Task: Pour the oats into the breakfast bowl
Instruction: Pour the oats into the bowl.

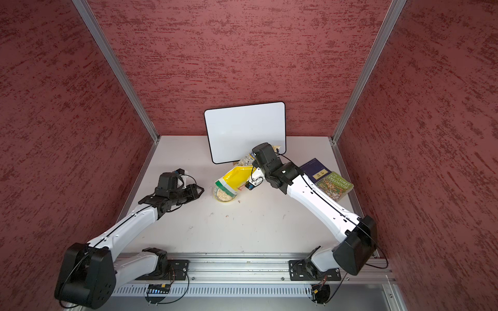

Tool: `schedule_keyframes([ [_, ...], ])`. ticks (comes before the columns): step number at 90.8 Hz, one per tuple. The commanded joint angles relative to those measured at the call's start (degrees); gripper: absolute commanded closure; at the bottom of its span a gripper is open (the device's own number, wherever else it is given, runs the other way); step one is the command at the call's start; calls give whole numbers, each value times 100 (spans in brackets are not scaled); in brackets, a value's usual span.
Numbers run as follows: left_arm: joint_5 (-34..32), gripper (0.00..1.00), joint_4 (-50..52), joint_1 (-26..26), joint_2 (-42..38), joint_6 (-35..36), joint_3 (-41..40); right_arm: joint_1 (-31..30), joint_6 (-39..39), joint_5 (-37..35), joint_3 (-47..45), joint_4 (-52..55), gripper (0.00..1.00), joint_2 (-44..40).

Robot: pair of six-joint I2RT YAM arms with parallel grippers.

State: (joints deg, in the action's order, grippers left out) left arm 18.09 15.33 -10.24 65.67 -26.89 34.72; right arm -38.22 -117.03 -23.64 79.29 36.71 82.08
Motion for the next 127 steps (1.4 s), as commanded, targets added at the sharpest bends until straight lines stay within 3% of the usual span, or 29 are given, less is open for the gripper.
schedule_keyframes([
  [1,38,51,-162,38,-1,74,12,-13,210,-369,439,-886,100,-252],
  [37,28,51,-124,39,-10,54,13,-1,182,-410,660,-1052,100,3],
  [60,22,51,-109,44,-11,65,32,76,678,-272,640,-735,100,-114],
  [96,22,52,-90,32,-12,58,70,130,272,-185,598,-1034,100,-171],
  [109,74,52,-114,31,35,59,62,130,601,-176,516,-1002,100,-248],
  [127,69,52,-94,31,49,63,68,148,462,-182,506,-1051,100,-287],
])
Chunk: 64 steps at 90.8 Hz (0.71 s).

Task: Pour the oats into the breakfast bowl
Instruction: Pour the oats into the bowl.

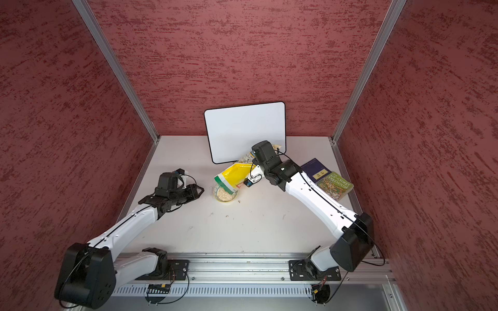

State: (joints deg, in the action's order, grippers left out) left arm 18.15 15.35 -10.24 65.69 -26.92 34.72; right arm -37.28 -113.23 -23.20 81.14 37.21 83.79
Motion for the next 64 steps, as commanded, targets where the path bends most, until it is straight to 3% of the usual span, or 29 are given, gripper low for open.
schedule_keyframes([
  [1,64,52,-99,31,48,69,69,49,77,-214,330,-1110,100,-459],
  [36,43,52,-50,31,30,78,113,59,-254,-146,554,-1173,100,-471],
  [64,79,52,-151,22,85,47,22,70,-162,-258,-6,-1208,100,-572],
])
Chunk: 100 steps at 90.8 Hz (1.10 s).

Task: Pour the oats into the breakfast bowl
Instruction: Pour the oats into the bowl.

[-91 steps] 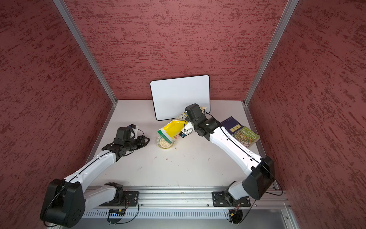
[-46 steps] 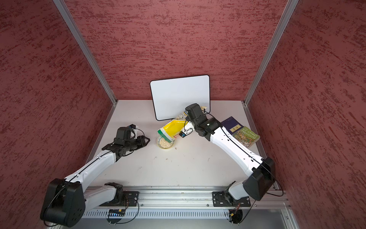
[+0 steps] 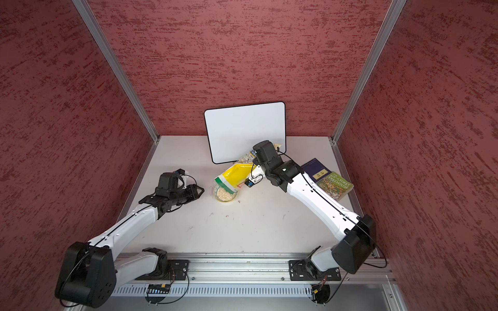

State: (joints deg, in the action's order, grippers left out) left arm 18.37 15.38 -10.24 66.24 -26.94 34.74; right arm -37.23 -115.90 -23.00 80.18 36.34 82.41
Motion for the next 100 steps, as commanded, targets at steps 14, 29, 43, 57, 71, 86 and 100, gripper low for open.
schedule_keyframes([
  [14,46,52,-153,22,29,57,11,76,-49,-310,136,-1161,100,-404],
  [29,86,52,-259,22,47,-1,-61,76,-32,-333,94,-1104,100,-343],
  [43,97,52,-255,11,23,1,-77,76,38,-328,112,-1104,100,-251],
  [57,67,52,-202,13,-14,22,-60,86,121,-300,338,-1046,100,-159],
  [71,79,52,-218,9,-19,1,-46,89,626,-93,580,-752,100,-131],
  [86,40,52,-74,13,-126,31,23,224,1140,150,611,-260,100,-203],
  [100,-26,52,127,19,-234,86,126,306,1363,375,467,-180,100,-348],
])
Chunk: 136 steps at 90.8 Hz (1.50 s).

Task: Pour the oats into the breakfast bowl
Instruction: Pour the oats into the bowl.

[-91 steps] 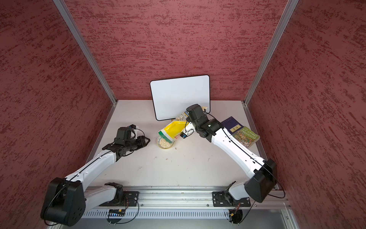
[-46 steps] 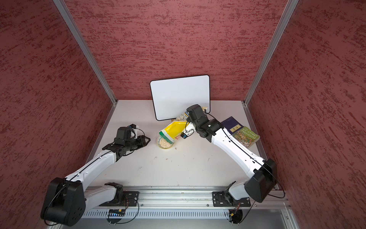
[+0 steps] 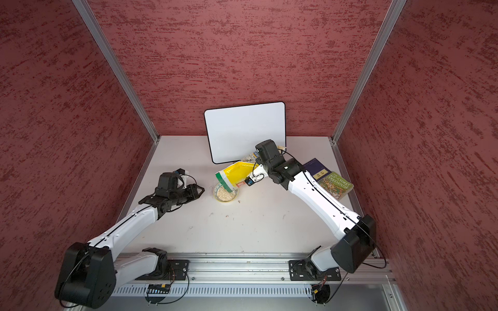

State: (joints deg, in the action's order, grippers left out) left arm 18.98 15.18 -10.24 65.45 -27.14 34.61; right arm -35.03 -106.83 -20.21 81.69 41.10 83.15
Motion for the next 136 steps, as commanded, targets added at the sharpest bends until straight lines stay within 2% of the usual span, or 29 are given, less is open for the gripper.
schedule_keyframes([
  [1,-92,52,154,20,-160,109,141,102,485,135,319,-639,100,-431],
  [20,-76,52,251,26,-325,144,245,357,1166,719,332,-231,100,-630],
  [32,-31,52,307,31,-470,210,338,400,1158,740,61,-333,100,-845],
  [44,63,51,276,40,-603,271,439,426,1423,932,272,-138,100,-925],
  [85,149,51,383,49,-760,322,671,427,2235,725,26,70,100,-1233],
  [108,341,51,291,48,-746,380,677,410,3100,988,-599,-189,100,-1504],
  [136,711,51,10,44,-731,461,633,422,3957,1957,-1602,-860,100,-1809],
])
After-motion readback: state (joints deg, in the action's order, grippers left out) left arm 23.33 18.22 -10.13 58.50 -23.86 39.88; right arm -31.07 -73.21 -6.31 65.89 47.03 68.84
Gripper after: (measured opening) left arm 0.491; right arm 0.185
